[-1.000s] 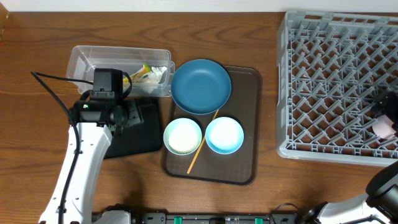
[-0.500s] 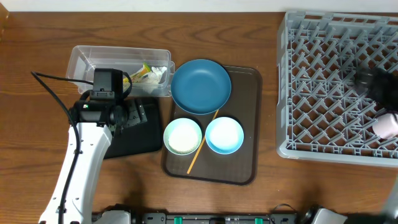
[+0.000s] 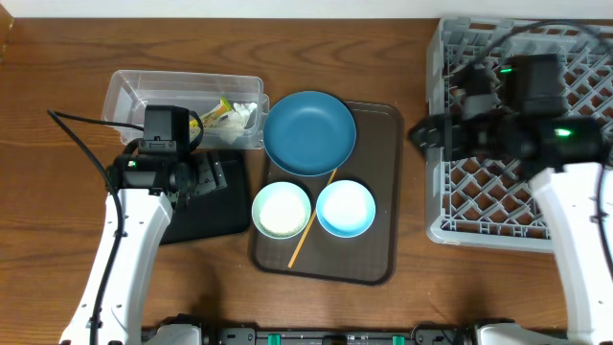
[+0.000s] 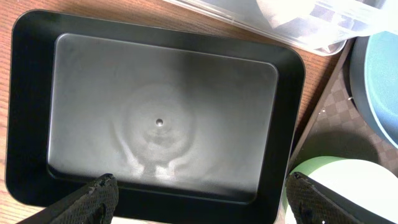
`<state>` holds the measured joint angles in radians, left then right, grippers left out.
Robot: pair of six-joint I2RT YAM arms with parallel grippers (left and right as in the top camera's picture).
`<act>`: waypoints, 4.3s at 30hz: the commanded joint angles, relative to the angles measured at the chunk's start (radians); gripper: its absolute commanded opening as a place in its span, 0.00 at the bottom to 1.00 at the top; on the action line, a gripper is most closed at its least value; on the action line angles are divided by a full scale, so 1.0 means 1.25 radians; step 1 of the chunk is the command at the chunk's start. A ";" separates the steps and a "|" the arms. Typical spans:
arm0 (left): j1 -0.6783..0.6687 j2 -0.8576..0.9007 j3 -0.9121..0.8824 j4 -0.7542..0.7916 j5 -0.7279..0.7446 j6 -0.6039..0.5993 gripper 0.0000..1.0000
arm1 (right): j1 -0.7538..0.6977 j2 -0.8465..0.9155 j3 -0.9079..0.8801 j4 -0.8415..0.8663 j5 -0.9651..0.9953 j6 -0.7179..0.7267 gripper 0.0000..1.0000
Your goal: Sort waste into correct bins and load items into the dishwasher rack
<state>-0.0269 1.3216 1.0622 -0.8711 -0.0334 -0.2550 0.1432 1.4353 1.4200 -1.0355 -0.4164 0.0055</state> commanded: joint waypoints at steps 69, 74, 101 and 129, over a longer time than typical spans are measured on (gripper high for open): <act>0.004 -0.011 0.002 -0.002 -0.010 0.002 0.91 | -0.027 -0.083 -0.157 0.418 0.962 0.046 0.01; 0.004 -0.011 0.002 -0.002 -0.010 0.002 0.91 | -0.140 -0.075 -0.157 0.548 1.009 -0.012 0.01; 0.004 -0.011 0.002 -0.003 -0.010 0.002 0.92 | -0.464 0.295 0.060 0.722 1.212 -0.173 0.01; 0.004 -0.011 0.002 -0.002 -0.010 0.002 0.92 | -0.503 0.504 0.060 0.884 1.156 -0.216 0.01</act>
<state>-0.0269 1.3216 1.0622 -0.8711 -0.0334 -0.2546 -0.4782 2.0602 1.4765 0.0525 1.0107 -0.2470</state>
